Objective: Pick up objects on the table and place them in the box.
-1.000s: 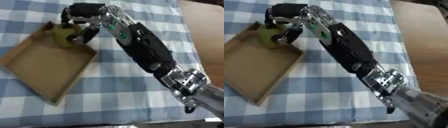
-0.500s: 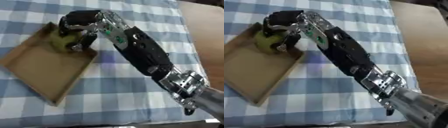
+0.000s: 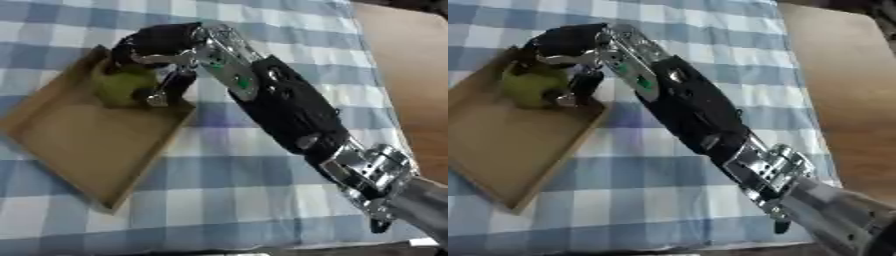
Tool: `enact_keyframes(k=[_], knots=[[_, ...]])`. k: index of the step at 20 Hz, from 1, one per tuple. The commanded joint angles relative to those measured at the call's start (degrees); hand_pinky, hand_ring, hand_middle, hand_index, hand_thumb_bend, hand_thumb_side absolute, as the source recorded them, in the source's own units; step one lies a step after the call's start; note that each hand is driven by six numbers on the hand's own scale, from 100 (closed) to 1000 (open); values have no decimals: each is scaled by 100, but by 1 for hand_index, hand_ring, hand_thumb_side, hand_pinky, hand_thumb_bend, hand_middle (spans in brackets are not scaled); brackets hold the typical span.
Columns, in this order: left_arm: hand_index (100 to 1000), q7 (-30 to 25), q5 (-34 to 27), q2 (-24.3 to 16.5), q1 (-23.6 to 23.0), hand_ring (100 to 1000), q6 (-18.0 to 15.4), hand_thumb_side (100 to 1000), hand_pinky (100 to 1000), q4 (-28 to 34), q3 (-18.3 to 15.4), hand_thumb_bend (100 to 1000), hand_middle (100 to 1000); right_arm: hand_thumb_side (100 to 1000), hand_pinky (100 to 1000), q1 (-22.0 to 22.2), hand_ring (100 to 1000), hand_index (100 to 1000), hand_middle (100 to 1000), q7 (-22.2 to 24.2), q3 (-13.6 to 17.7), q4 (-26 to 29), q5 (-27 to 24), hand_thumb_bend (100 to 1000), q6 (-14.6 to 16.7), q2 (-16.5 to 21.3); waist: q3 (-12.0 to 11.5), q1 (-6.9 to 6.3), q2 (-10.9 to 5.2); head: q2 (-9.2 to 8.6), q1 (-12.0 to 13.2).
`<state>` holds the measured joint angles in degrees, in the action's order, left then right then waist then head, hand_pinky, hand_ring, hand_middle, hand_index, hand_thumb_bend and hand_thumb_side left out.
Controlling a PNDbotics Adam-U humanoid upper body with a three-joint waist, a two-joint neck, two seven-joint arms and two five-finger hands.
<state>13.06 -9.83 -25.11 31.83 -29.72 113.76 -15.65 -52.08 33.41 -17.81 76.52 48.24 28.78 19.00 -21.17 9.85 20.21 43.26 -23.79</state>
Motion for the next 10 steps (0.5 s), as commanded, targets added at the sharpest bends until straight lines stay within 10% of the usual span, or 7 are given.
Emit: enact_keyframes(k=[1,8,9,10], knots=[[700,-33,-38,-132,53,716,-28,396,723,83,-7,528,694,206,896,-82,936,904,831,67,158,394,-263,100,24,290,21,-66,-107,-12,-9],[697,39,-106,-144,6,711,-125,385,720,83,-26,533,689,198,895,-173,932,902,830,50,504,1333,-1172,100,-261,686,62,-85,-124,-4,-79],[697,69,-123,-146,1,711,-140,383,720,83,-31,533,689,352,896,-188,932,903,835,53,547,1442,-1283,100,-310,744,66,-88,-128,-1,-96],[697,109,-142,-147,-5,710,-158,380,719,83,-38,536,689,198,896,-206,933,904,833,49,595,1547,-1384,100,-356,805,71,-90,-132,4,-111]])
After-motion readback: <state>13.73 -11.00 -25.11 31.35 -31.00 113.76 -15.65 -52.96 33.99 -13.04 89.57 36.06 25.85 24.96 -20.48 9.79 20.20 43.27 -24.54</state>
